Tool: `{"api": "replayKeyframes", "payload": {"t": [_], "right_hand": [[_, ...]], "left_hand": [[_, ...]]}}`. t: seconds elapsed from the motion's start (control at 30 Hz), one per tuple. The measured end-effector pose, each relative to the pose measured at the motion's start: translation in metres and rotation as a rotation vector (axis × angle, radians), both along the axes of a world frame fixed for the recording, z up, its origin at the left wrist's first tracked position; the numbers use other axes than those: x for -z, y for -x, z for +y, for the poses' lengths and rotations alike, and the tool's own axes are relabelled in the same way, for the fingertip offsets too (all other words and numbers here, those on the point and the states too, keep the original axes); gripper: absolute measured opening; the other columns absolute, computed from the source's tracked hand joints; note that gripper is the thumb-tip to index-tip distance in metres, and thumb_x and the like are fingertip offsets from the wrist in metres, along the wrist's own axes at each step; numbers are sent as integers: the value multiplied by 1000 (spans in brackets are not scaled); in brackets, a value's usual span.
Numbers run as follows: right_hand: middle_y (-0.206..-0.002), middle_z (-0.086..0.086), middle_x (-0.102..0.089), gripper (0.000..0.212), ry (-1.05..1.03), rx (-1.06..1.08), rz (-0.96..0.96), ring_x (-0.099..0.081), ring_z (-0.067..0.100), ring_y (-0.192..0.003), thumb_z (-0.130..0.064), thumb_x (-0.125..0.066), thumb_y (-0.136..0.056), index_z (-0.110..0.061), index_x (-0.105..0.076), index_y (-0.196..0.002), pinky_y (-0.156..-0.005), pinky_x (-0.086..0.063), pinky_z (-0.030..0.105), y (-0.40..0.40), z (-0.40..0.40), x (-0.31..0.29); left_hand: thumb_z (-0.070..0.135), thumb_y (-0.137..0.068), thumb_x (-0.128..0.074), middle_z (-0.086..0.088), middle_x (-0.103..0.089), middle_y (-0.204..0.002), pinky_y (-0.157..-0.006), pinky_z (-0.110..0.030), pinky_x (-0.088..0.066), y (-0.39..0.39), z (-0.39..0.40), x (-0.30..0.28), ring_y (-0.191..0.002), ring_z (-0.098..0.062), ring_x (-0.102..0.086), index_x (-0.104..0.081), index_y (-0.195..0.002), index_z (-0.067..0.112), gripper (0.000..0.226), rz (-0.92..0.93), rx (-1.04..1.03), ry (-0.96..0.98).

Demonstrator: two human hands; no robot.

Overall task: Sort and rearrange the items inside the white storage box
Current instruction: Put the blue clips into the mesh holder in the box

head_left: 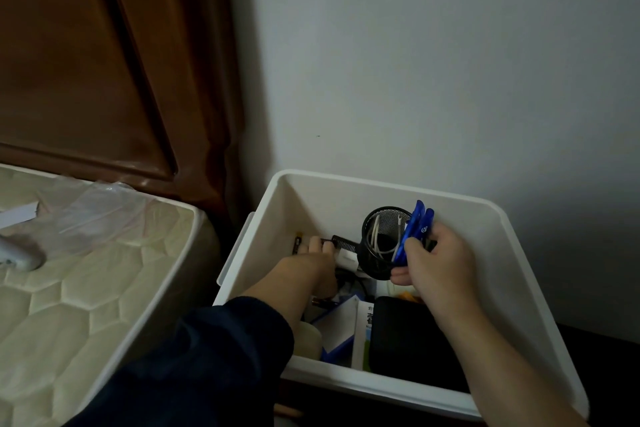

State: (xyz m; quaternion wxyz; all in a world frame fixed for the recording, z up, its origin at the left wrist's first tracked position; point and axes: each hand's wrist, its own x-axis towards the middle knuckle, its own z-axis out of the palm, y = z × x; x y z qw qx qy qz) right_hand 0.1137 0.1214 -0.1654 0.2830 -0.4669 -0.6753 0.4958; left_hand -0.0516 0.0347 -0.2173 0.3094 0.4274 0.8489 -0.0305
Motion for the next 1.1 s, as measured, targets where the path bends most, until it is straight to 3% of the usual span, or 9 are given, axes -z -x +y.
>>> {"api": "replayKeyframes", "payload": {"t": [0.13, 0.3, 0.4, 0.53, 0.67, 0.77, 0.9, 1.03, 1.1], "right_hand": [[-80, 14, -75, 32, -3, -4, 9, -73, 25, -49, -2, -53, -100, -13, -65, -128, -43, -56, 24, 0, 0, -3], [-81, 13, -75, 34, -1, -1, 9, -73, 24, -49, -2, -53, -100, -13, -64, -130, -43, -55, 24, -1, -2, -6], [-82, 14, -75, 35, 3, -6, 8, -73, 25, -49, -2, -52, -99, -14, -64, -129, -43, -56, 25, -1, -3, -7], [-84, 15, -75, 35, 1, 4, 18, -72, 25, -48, -1, -52, -99, -13, -65, -129, -43, -56, 25, 0, -3, -7], [-83, 14, -74, 35, 2, 13, 25, -72, 26, -48, -1, -52, -99, -14, -65, -129, -43, -56, 25, 0, -1, -7], [-82, 16, -74, 35, 3, 15, 25, -72, 27, -48, -1, -51, -98, -14, -65, -127, -43, -57, 28, 0, 0, -6], [-86, 16, -74, 34, -1, -1, 25, -72, 28, -49, -1, -51, -98, -14, -65, -127, -44, -58, 30, 1, 0, -4], [-87, 17, -74, 34, 7, 5, 32, -72, 27, -49, -2, -52, -99, -14, -65, -128, -44, -57, 28, 1, 0, -3], [-86, 16, -74, 34, 4, 1, 23, -73, 25, -49, -3, -53, -99, -13, -64, -130, -45, -58, 28, 0, 1, -2]], "left_hand": [[25, -95, -64, -14, -26, -152, -122, -50, -28, 6, -1, -2, -147, -35, -21, -27, -154, 14, 70, 157, -10, -121], [37, -102, -58, -7, 3, -173, -127, -56, -17, 14, -4, 8, -158, -42, 3, -1, -167, 32, 86, -51, -45, 5], [37, -100, -60, -8, -13, -168, -123, -55, -26, 13, -1, 7, -154, -45, -11, -16, -164, 32, 78, -49, -48, -48], [34, -98, -62, -14, -31, -158, -114, -47, -40, 8, 3, 3, -144, -38, -36, -38, -154, 16, 63, -5, -21, -28], [42, -93, -69, -16, -37, -150, -110, -43, -43, 12, 1, 4, -138, -35, -43, -40, -146, 11, 67, 55, -125, -133], [49, -93, -67, -14, -21, -157, -117, -47, -36, 17, 3, 10, -147, -36, -28, -27, -154, 18, 79, 32, -176, -190], [57, -95, -61, -10, 5, -171, -124, -50, -28, 18, 2, 23, -156, -39, -13, -17, -164, 35, 84, -51, -35, -8], [51, -88, -71, -3, -29, -160, -119, -51, -37, 12, 8, 20, -151, -31, -29, -29, -160, 32, 86, -111, -20, -166], [45, -87, -74, -2, -31, -160, -119, -52, -36, 9, 9, 18, -151, -30, -30, -28, -161, 32, 87, -158, 7, -170]]}}
